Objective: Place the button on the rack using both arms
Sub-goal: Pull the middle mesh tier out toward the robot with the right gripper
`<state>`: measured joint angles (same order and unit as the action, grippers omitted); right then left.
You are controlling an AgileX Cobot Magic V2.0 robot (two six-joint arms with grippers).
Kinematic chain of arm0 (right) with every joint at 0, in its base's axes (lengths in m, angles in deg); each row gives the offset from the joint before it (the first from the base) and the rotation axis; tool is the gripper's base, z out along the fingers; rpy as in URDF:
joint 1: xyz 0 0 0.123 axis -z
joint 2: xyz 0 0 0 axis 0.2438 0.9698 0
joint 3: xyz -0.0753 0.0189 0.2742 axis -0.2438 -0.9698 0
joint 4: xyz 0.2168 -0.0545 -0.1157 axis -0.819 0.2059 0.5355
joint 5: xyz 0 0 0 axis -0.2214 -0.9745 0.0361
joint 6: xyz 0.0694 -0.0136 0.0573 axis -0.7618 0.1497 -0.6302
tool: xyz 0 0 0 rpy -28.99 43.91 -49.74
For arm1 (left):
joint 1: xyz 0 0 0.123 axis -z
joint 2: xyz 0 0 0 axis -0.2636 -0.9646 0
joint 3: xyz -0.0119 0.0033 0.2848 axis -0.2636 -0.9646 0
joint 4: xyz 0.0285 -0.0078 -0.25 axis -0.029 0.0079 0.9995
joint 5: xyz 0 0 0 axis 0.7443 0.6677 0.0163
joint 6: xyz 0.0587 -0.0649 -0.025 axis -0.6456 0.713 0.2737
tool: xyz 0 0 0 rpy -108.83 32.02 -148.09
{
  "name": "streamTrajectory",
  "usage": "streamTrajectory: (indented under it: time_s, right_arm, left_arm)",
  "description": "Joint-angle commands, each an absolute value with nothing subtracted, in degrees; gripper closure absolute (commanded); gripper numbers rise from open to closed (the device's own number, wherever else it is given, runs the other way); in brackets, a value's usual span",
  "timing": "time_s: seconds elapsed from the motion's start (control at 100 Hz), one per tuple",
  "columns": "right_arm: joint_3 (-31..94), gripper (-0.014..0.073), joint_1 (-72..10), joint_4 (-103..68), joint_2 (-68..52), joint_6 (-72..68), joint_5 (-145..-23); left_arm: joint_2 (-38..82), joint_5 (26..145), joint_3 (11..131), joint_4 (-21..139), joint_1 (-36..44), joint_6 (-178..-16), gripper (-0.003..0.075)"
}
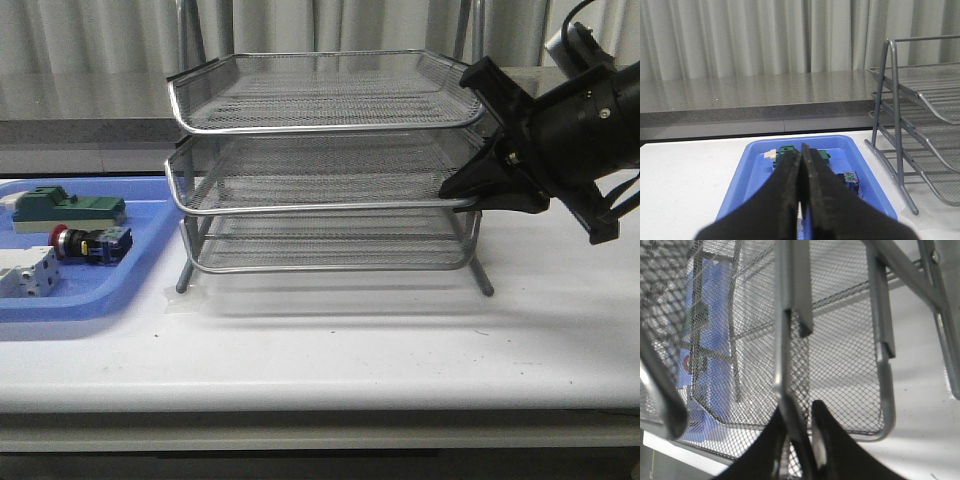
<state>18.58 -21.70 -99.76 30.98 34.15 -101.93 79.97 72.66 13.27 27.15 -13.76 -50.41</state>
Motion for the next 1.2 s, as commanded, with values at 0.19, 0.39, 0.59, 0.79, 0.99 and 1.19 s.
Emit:
streamTrajectory:
  time_s: [0.19,0.39,0.59,0.79,0.99,1.19]
  right_arm:
    - [15.8,0.0589,-21.8,-96.3,28.1,35.1,-107.2]
    - [9.6,0.0589,-21.8,-95.0,24.0,36.5,-106.3]
    - [2.7,0.0589,-21.8,-95.1,17.7,37.4,-105.8]
    - [-1.0,0.0587,-21.8,-95.0,13.6,37.7,-105.1]
    - [-1.0,0.0492,-21.8,-94.8,13.0,38.5,-104.8]
    - [-1.0,0.0135,-21.8,-94.8,13.0,39.6,-105.8]
  left_arm:
    - [81.8,68.8,11.5,27.7,-13.9,-49.9,0.0741]
    - [81.8,68.8,11.5,27.7,-13.9,-49.9,0.0741]
    - [81.8,68.8,11.5,27.7,-13.9,-49.9,0.0741]
    - [81.8,68.8,11.5,27.7,-13.9,-49.9,0.0741]
    - [81.8,68.8,11.5,27.7,-13.9,-49.9,0.0741]
    - [81.8,68.8,11.5,27.7,-13.9,-49.9,0.0741]
